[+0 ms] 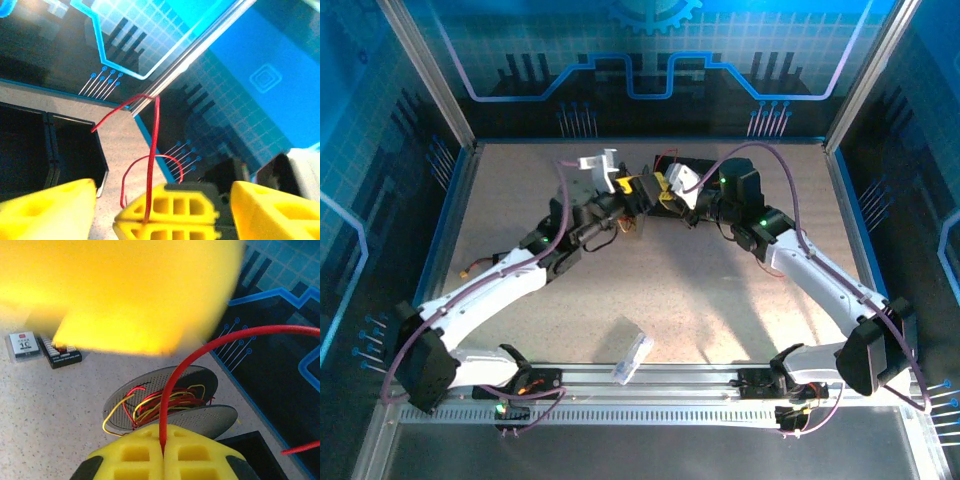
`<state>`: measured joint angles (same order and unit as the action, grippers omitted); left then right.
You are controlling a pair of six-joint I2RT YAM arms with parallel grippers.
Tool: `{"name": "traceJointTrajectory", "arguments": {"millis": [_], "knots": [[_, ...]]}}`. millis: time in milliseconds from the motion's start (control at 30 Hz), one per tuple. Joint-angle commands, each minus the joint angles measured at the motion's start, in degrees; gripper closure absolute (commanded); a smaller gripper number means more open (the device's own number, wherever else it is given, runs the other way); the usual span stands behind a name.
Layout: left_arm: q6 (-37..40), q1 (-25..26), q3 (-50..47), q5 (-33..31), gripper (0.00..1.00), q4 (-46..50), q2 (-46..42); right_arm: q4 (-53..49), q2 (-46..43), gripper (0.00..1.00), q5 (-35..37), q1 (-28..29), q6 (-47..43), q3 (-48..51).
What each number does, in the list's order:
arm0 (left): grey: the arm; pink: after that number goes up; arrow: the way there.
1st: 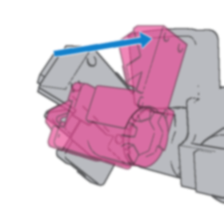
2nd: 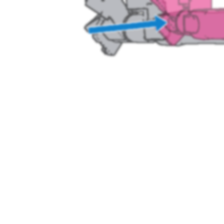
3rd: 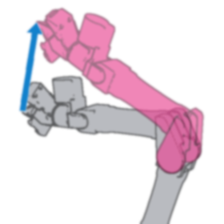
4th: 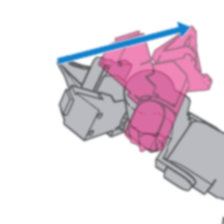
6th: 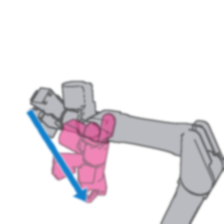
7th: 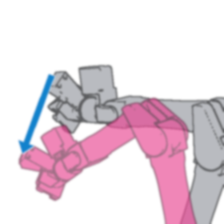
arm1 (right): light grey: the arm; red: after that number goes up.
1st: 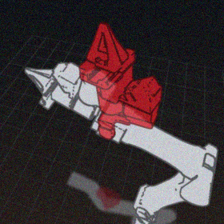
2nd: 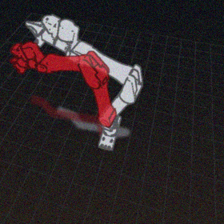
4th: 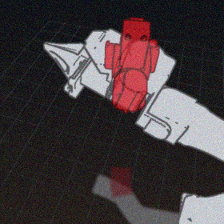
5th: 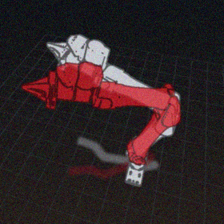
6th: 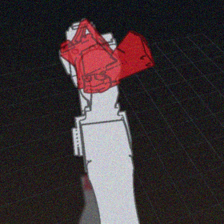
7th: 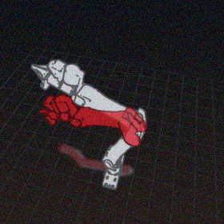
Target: Wrap the cables
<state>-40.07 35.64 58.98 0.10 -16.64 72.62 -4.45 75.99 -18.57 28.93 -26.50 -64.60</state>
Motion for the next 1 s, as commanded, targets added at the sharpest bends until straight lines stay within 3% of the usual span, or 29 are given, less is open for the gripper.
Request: {"name": "traceJointTrajectory", "arguments": {"millis": [0, 100, 200, 300, 400, 567, 733, 967], "knots": [[-2.41, -5.63, 1.43, 6.61, 0.17, 7.95, -5.81, -4.28, -1.25, 1.0, 0.28, 0.6, -11.06, -0.08], [-1.11, -11.14, 7.64, 14.03, 0.11, 17.66, -5.53, -4.27, -2.04, 1.0, 0.17, 0.94, -19.6, 2.55], [3.66, -14.63, 16.15, 19.57, 0.11, 28.71, -2.21, -3.41, -3.63, 1.0, -0.68, 1.74, -28.79, 6.02], [9.04, -14.99, 24.54, 23.68, 0.13, 39.32, 2.88, -0.5, -4.8, 1.0, 0.33, 2.69, -36.04, 9.3], [10.4, -14.45, 27.96, 27.64, 0.16, 42.51, 6.24, 1.08, -4.81, 1.0, 6.05, 5.41, -45.01, 11.87], [16.2, -9.54, 31.96, 24.97, 0.19, 48.48, 10.75, 7.36, -4.68, 1.0, 16.05, 10.03, -54.44, 16.84], [21.35, -6.51, 35.75, 18.38, 0.23, 55.6, 15.51, 10.94, -5.96, 1.0, 20.12, 12.66, -58.21, 19.54], [24.23, -4.12, 38.47, 20.29, 0.27, 58.4, 19.6, 10.78, -6.54, 1.0, 21.94, 13.26, -59.28, 20.19]]}}
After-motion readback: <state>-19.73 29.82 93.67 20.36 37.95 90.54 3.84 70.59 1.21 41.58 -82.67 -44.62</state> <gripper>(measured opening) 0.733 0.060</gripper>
